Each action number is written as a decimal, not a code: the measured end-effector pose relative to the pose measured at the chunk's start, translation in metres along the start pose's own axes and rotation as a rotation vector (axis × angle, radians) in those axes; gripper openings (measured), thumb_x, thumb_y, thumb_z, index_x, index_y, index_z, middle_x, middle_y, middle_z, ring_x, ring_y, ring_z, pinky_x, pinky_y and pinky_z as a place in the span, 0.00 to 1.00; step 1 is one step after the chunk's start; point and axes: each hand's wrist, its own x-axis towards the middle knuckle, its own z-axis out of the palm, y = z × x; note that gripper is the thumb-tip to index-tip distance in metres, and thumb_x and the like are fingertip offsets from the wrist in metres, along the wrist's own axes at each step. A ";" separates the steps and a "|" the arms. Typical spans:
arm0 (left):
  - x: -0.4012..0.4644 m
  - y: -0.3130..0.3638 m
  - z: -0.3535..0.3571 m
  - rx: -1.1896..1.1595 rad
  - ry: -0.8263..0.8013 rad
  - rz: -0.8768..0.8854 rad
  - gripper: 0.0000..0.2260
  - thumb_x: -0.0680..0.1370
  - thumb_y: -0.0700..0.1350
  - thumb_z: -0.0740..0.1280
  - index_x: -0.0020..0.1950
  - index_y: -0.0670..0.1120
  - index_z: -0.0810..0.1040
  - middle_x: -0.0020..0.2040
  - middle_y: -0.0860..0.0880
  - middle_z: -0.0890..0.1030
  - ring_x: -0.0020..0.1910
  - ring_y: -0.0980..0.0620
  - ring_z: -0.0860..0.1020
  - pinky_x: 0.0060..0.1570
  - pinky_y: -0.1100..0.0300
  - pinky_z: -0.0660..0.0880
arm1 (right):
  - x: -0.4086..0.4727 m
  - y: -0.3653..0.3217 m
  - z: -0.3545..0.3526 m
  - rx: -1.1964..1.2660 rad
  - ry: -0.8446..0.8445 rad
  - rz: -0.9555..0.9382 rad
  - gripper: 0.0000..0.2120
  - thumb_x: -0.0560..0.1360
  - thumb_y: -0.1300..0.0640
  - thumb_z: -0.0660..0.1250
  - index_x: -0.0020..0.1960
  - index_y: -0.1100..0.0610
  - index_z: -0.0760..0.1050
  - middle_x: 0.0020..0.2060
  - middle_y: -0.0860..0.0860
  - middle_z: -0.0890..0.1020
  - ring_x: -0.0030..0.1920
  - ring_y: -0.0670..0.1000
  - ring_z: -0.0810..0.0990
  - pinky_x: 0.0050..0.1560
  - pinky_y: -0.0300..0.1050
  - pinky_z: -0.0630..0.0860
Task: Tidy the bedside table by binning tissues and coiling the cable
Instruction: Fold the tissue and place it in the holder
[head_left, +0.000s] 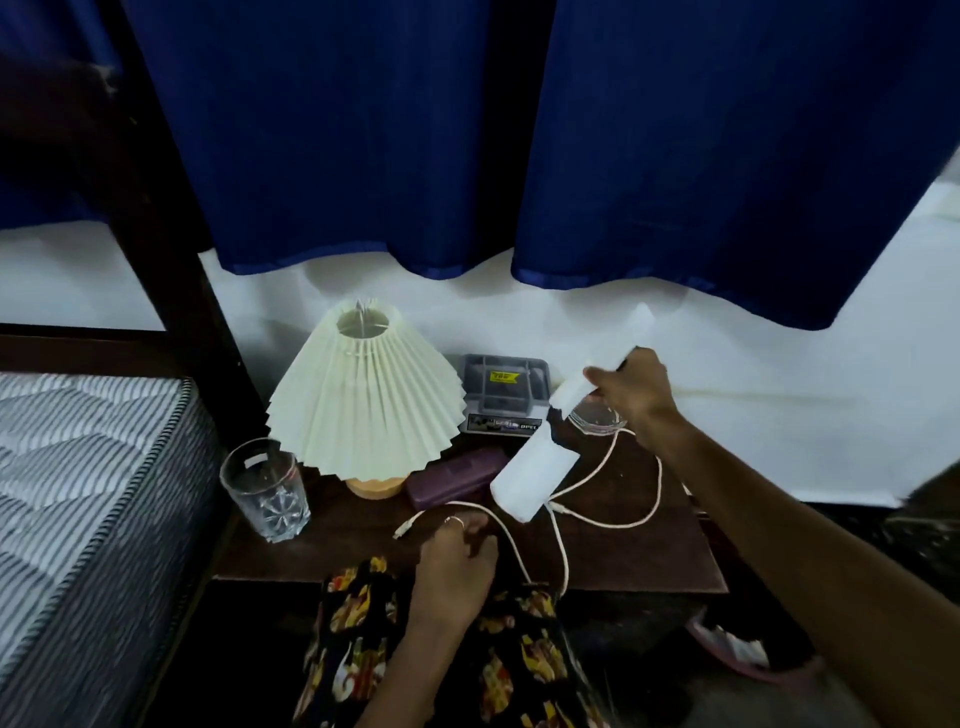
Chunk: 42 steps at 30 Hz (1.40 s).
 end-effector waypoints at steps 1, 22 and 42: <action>0.005 -0.001 0.003 0.009 -0.007 -0.018 0.13 0.77 0.44 0.66 0.61 0.45 0.78 0.57 0.50 0.81 0.56 0.51 0.79 0.56 0.63 0.73 | 0.011 -0.003 0.006 -0.017 0.013 -0.016 0.03 0.71 0.64 0.68 0.44 0.64 0.78 0.42 0.60 0.84 0.31 0.52 0.85 0.34 0.44 0.82; 0.026 0.010 0.020 0.548 -0.274 -0.162 0.21 0.79 0.57 0.56 0.70 0.51 0.67 0.69 0.52 0.68 0.69 0.49 0.65 0.64 0.52 0.68 | 0.086 0.039 0.093 -0.288 0.043 -0.184 0.13 0.74 0.56 0.65 0.52 0.66 0.74 0.45 0.60 0.82 0.42 0.56 0.81 0.35 0.39 0.69; 0.022 0.006 0.028 0.621 -0.328 -0.168 0.21 0.80 0.56 0.57 0.69 0.47 0.69 0.66 0.47 0.72 0.67 0.46 0.69 0.63 0.50 0.70 | 0.045 0.145 0.053 -0.431 -0.180 0.054 0.17 0.72 0.62 0.68 0.59 0.64 0.75 0.57 0.60 0.80 0.59 0.58 0.77 0.61 0.45 0.71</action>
